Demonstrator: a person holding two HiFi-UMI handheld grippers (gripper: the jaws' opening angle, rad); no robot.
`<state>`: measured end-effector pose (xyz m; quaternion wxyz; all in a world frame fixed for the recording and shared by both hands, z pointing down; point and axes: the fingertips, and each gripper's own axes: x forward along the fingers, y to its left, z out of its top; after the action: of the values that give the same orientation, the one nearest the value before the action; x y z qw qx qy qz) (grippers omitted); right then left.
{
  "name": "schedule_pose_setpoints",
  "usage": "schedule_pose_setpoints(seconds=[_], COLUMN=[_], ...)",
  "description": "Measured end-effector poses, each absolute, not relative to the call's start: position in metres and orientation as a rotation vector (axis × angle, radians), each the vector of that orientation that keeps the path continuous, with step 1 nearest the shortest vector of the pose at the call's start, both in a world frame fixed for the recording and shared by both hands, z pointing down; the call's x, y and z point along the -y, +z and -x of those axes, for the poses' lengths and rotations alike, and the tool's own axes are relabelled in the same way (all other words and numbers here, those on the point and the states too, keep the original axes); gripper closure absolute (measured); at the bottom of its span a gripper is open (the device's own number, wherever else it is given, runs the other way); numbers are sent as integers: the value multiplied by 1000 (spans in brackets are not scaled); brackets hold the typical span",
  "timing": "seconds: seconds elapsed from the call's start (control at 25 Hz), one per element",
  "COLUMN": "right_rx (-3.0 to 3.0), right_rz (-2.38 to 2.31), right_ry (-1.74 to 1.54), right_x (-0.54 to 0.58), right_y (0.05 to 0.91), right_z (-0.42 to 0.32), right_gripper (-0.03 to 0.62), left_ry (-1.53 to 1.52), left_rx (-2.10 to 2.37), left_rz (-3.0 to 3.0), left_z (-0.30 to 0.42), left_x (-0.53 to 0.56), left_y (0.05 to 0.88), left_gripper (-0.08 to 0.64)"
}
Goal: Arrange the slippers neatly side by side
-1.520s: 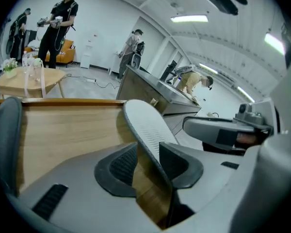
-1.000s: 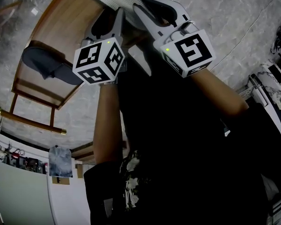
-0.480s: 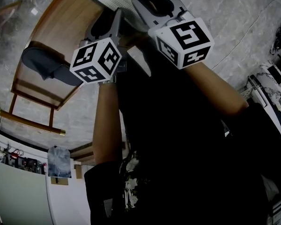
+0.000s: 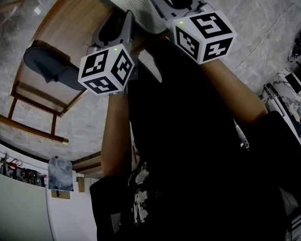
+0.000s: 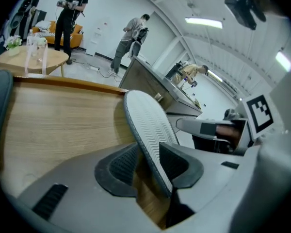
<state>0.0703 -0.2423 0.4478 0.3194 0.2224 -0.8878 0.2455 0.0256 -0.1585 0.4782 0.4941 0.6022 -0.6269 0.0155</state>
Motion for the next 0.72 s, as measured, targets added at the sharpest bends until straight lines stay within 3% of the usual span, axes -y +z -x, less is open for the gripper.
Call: schedule_pose_setpoints(seconds=[0.72], right_rx=[2314], right_rz=[-524], right_ry=[579], right_x=[234], right_y=[454], right_z=[-69], right_gripper=[511], left_ry=[79], left_rx=[1453], left_rz=[-1508], left_z=[-41], left_x=[166], left_y=[484], left_gripper=[417])
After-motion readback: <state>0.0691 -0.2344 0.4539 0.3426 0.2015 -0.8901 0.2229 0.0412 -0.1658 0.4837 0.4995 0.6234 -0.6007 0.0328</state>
